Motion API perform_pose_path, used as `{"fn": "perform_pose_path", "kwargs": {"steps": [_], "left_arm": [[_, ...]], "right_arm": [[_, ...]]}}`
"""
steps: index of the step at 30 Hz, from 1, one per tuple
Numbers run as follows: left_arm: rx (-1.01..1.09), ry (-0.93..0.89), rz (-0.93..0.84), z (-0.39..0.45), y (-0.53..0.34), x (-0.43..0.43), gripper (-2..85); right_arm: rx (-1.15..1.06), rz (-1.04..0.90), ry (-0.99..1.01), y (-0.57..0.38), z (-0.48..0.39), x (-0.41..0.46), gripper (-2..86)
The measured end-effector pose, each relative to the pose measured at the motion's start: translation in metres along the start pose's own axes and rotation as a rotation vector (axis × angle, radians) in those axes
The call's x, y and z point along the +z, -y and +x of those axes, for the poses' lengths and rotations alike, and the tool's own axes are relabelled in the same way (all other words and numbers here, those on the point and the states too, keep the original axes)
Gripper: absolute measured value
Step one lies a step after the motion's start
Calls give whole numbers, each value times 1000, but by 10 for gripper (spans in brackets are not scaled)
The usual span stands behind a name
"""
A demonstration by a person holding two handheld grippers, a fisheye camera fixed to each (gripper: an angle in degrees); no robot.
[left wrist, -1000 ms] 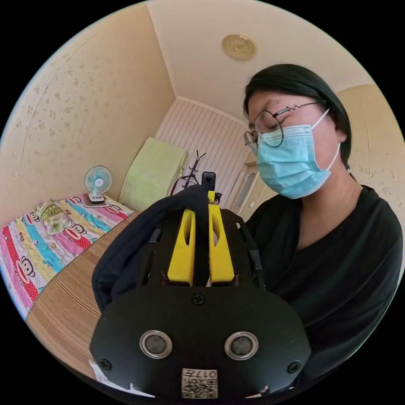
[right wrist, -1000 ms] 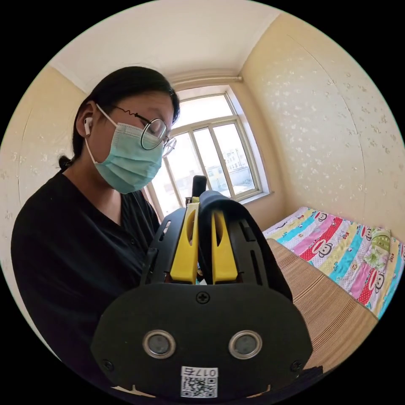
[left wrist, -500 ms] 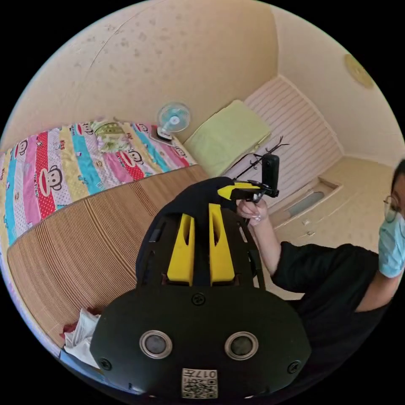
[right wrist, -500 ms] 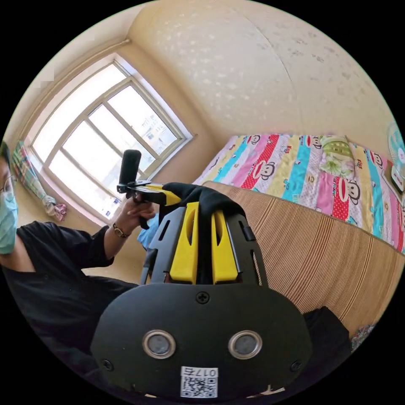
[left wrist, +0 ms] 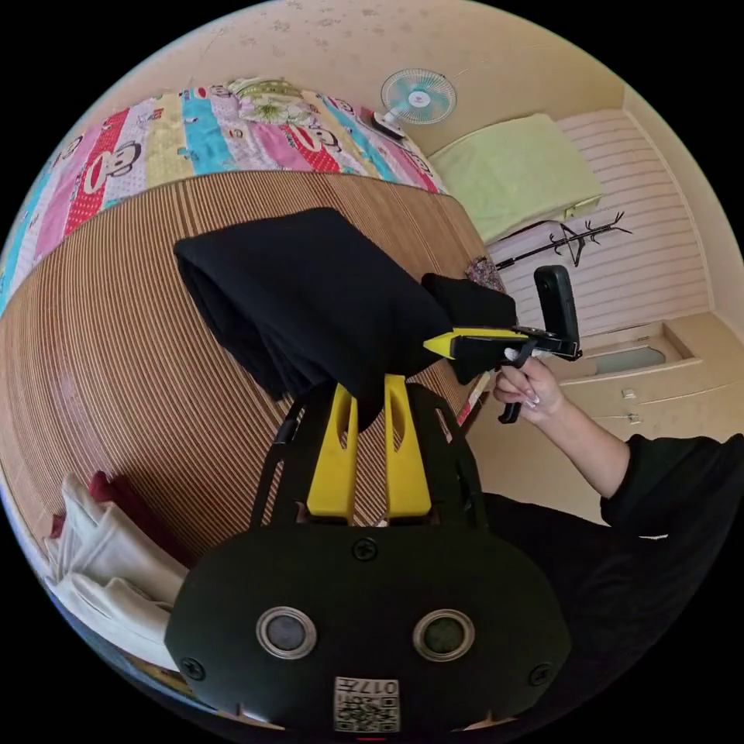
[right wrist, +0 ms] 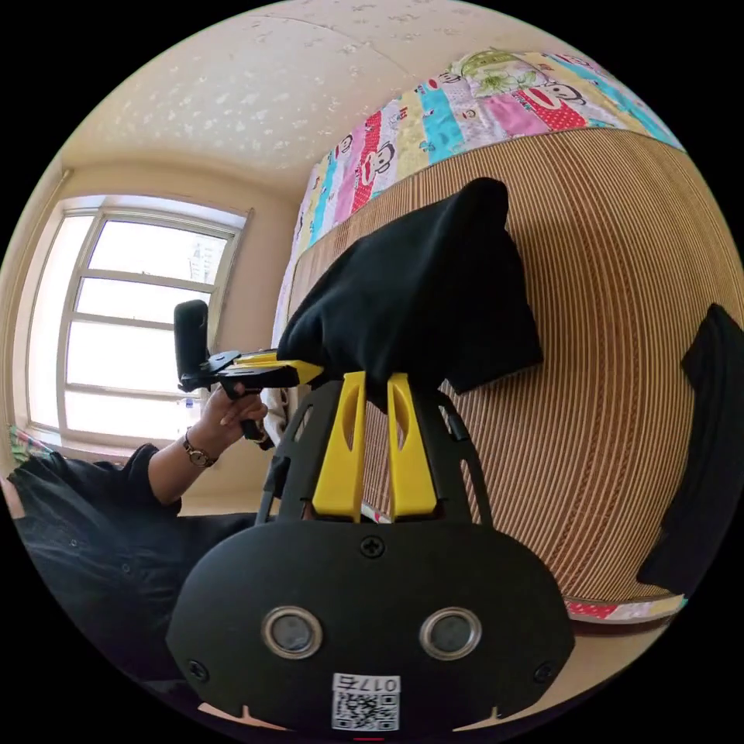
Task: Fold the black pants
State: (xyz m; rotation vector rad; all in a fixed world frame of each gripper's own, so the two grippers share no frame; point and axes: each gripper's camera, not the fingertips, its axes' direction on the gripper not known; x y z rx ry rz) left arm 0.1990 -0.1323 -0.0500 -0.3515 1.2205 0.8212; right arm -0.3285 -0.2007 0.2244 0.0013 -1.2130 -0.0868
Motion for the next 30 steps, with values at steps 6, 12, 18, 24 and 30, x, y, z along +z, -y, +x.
{"fn": "perform_pose_path", "kwargs": {"steps": [6, 12, 18, 24, 30], "left_arm": [[136, -290, 236, 68, -49, -146, 49], [453, -316, 548, 195, -37, -361, 47], [539, -440, 659, 245, -15, -464, 50], [187, -101, 421, 164, 99, -431, 50], [126, 202, 295, 84, 152, -356, 51]], "right_arm": [[-211, 189, 388, -49, -49, -116, 20], [-685, 335, 461, -20, -198, -268, 16], [-892, 449, 355, -20, -271, -358, 13], [-563, 296, 1, 78, -185, -293, 11], [-399, 193, -209, 123, -94, -198, 16]]}}
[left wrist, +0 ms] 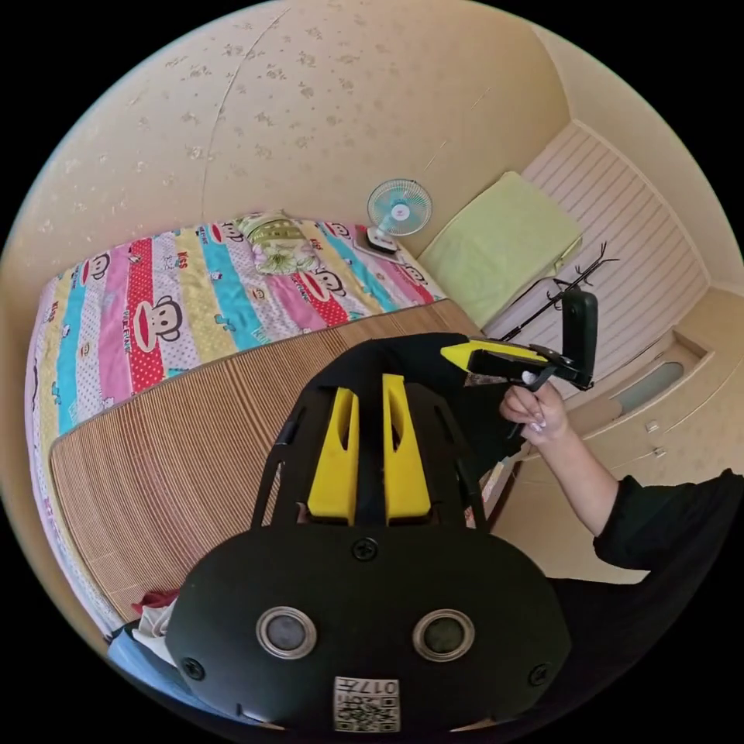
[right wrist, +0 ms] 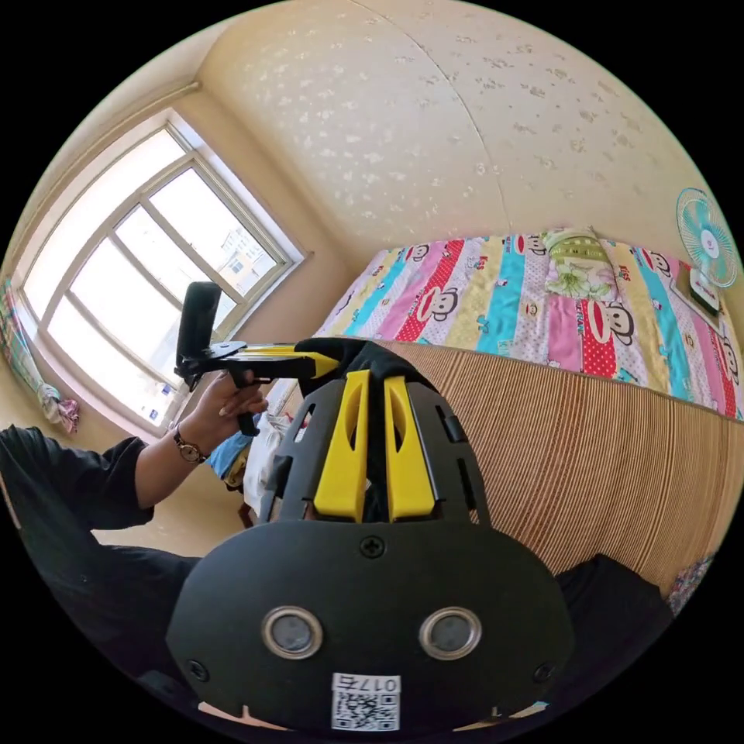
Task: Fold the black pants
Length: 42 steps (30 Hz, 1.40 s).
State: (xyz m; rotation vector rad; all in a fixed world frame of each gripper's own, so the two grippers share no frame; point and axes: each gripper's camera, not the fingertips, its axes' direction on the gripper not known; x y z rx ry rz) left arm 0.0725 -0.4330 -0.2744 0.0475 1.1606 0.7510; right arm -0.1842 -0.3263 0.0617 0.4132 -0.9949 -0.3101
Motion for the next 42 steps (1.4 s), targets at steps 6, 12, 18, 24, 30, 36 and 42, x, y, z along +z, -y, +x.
{"fn": "perform_pose_path", "kwargs": {"steps": [6, 12, 18, 24, 30, 36, 42], "left_arm": [[-200, -69, -298, -42, -152, 93, 74], [-534, -248, -396, -90, -274, 83, 120], [-651, -339, -51, -170, -199, -7, 167], [-667, -393, -126, -212, -126, 24, 228], [-833, -571, -165, -204, -185, 58, 211], [-856, -625, -262, -135, -268, 16, 179], [-793, -569, -212, -63, -289, -108, 164]], "right_arm": [[234, -336, 20, -161, 56, 101, 32], [577, -551, 107, -308, 113, 110, 100], [681, -212, 339, -238, 203, 64, 217], [656, -280, 382, -157, 247, 116, 293], [629, -426, 311, -184, 211, 136, 260], [763, -447, 532, -279, 161, 90, 159], [635, -451, 657, -275, 55, 28, 120]]}}
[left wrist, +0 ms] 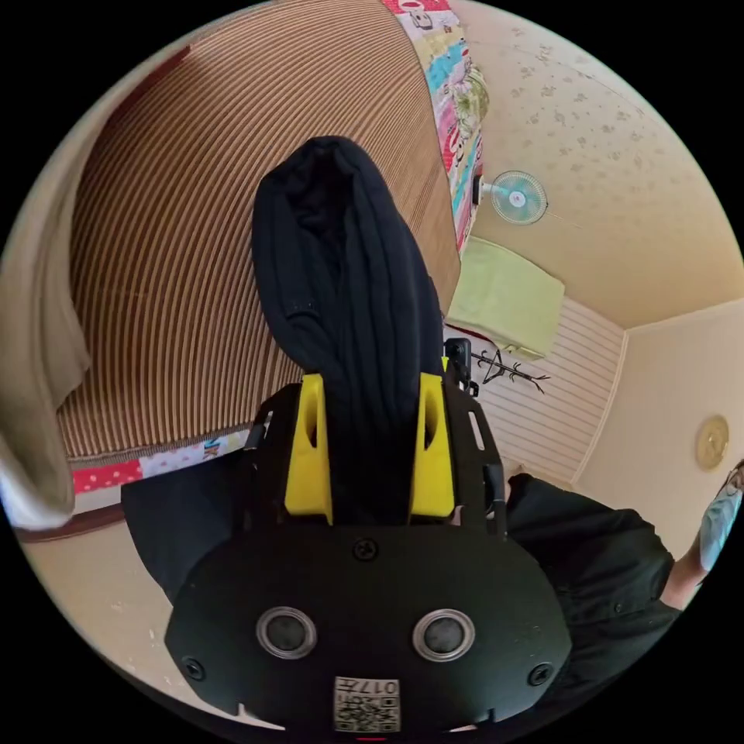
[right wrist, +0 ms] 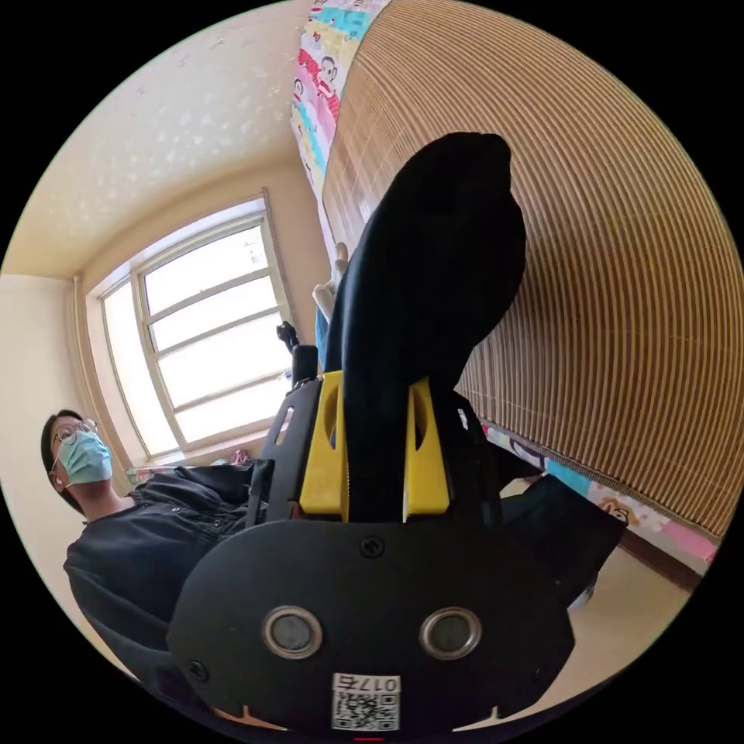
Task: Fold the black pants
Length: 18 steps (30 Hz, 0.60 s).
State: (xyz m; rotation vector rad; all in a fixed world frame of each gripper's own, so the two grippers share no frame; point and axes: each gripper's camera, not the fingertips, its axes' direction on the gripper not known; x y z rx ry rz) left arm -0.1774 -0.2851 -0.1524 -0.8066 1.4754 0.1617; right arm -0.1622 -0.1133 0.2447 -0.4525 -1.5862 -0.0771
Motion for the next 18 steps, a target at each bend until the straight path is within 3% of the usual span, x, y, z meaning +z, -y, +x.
{"fn": "perform_pose_path", "kwargs": {"steps": [5, 9, 12, 15, 17, 18], "left_arm": [[70, 49, 191, 63, -65, -115, 165], [74, 207, 371, 83, -90, -223, 181], [-120, 287, 608, 28, -108, -279, 197], [-237, 132, 770, -39, -132, -292, 177], [-263, 160, 783, -57, -137, -278, 168], [-264, 262, 766, -60, -135, -261, 165]], "right_arm": [[-229, -122, 95, 15, -132, 76, 119], [-352, -193, 136, 56, -203, 164, 126], [-312, -217, 22, 102, -223, 245, 138], [-157, -248, -171, 135, -216, 296, 110], [-200, -282, -257, 131, -230, 308, 83], [-222, -288, -296, 127, -233, 308, 83]]}}
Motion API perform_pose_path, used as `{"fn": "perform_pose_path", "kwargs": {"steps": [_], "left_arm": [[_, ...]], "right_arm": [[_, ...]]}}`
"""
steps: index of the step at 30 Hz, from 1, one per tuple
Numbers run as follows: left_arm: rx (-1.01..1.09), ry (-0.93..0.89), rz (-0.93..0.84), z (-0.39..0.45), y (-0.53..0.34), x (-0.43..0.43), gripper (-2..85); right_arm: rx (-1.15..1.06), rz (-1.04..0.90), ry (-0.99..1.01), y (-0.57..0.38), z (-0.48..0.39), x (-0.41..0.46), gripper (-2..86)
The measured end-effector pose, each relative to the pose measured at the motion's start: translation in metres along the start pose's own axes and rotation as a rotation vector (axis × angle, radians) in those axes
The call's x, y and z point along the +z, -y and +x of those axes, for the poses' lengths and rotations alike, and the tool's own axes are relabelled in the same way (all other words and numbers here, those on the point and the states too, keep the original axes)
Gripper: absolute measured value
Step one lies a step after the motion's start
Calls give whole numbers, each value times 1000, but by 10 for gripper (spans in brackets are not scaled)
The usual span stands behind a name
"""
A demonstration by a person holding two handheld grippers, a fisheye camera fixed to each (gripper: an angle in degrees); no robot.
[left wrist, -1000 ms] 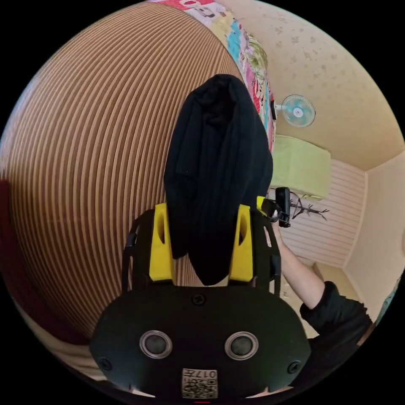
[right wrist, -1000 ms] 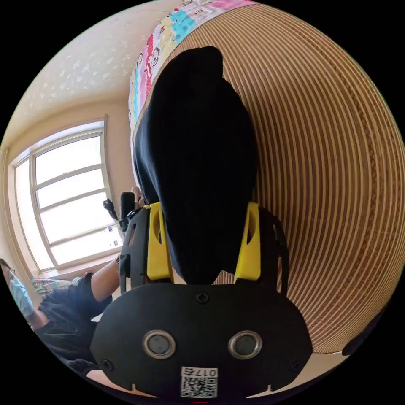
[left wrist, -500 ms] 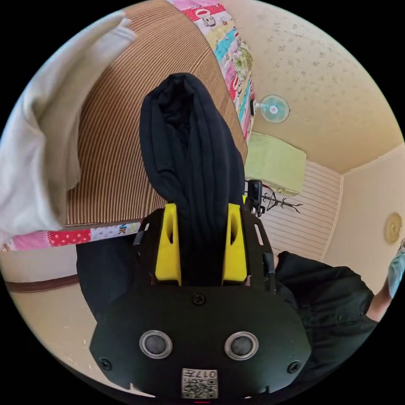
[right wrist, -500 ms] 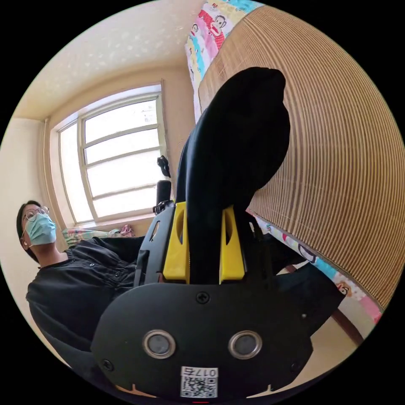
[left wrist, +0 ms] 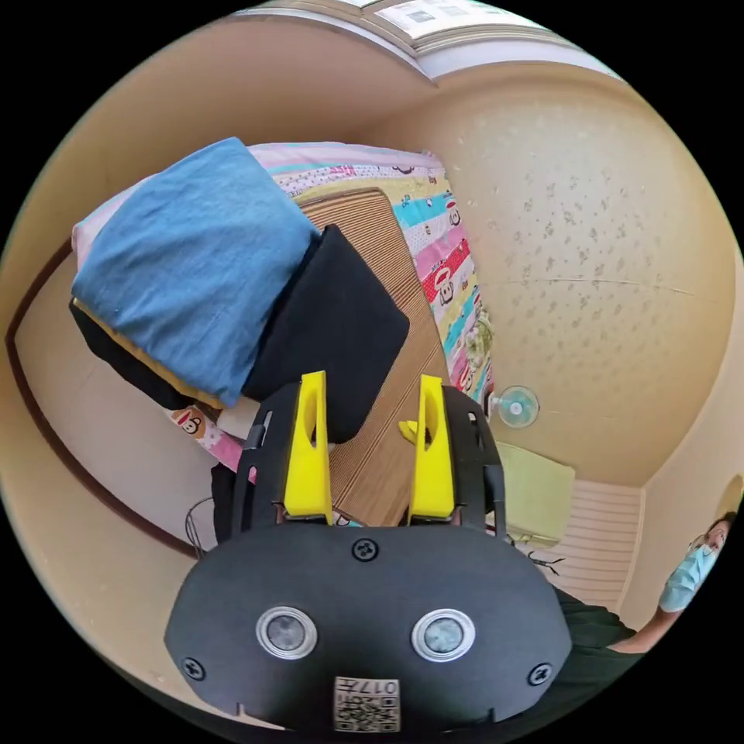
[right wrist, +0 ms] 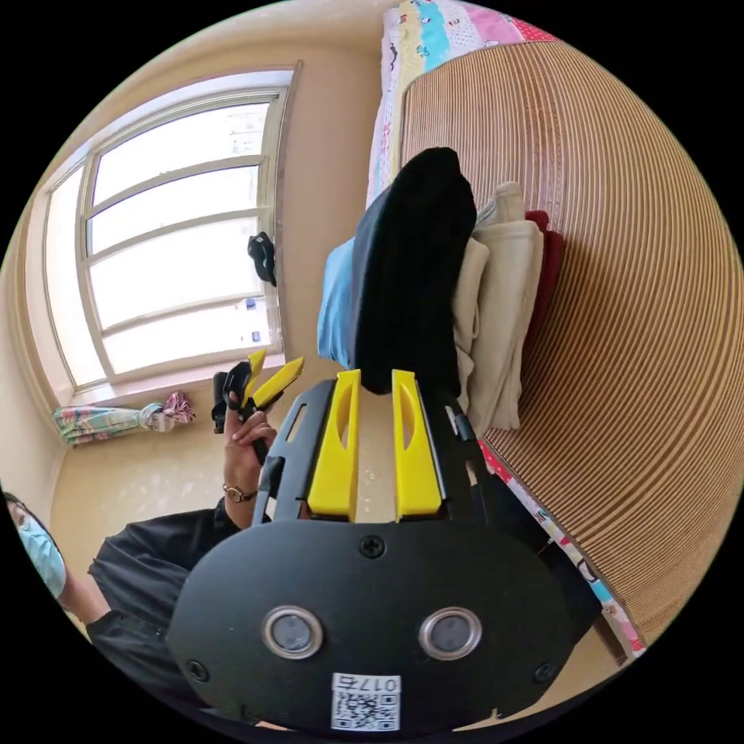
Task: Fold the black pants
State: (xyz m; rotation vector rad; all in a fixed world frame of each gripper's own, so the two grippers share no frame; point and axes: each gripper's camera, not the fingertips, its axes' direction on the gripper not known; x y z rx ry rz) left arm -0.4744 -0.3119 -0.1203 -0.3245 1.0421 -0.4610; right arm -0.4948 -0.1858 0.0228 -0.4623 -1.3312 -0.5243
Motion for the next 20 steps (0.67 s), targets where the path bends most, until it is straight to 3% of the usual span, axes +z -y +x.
{"fn": "perform_pose_path", "kwargs": {"steps": [2, 4, 6, 9, 12, 15, 20], "left_arm": [[70, 171, -29, 4, -17, 36, 162], [99, 272, -125, -2, -33, 87, 155], [79, 184, -267, -18, -57, 154, 142], [135, 59, -302, -14, -94, 210, 117], [306, 223, -305, 20, -126, 254, 112], [457, 245, -282, 55, -152, 294, 112], [642, 130, -273, 110, -201, 358, 107]], "right_arm": [[-30, -31, -194, -24, -4, -6, 75], [-3, -44, -267, -52, 9, -18, 58], [49, -49, -293, -85, 27, -38, 34], [182, -7, -444, -151, 50, -86, 14], [291, 99, -683, -221, 45, -148, 7], [379, 334, -913, -295, 9, -214, 4], [279, 992, -1223, -432, -111, -300, 3]]}}
